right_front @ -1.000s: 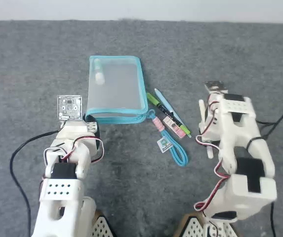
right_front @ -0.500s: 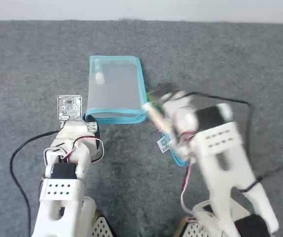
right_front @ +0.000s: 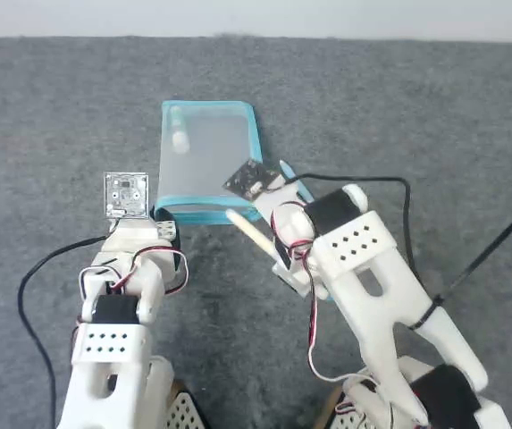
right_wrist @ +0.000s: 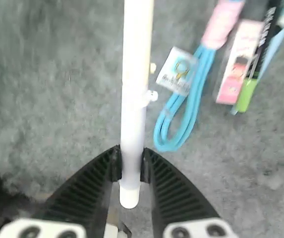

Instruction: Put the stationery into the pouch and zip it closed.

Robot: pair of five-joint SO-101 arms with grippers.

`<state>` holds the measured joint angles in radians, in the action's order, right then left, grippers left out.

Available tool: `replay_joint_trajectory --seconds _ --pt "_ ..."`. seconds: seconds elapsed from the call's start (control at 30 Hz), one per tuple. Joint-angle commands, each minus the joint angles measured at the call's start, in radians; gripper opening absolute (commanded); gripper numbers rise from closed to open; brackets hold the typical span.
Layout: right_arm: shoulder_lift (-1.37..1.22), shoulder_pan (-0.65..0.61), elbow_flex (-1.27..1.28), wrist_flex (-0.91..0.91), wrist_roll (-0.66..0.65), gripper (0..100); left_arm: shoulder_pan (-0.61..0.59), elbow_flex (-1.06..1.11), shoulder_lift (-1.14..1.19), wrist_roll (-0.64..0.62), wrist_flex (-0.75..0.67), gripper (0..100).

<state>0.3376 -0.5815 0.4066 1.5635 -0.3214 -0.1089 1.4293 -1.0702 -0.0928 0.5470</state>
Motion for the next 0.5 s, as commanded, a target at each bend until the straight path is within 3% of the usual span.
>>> replay_joint_trajectory --seconds 0.0,0.47 --pt "-0.048 -0.008 -0.129 -0.022 0.068 0.6 0.003 -0.005 -0.02 0.008 -0.043 1" --pt "-0.486 -0.007 -0.646 0.031 0.341 0.6 0.003 -0.005 -0.02 0.009 -0.041 1"
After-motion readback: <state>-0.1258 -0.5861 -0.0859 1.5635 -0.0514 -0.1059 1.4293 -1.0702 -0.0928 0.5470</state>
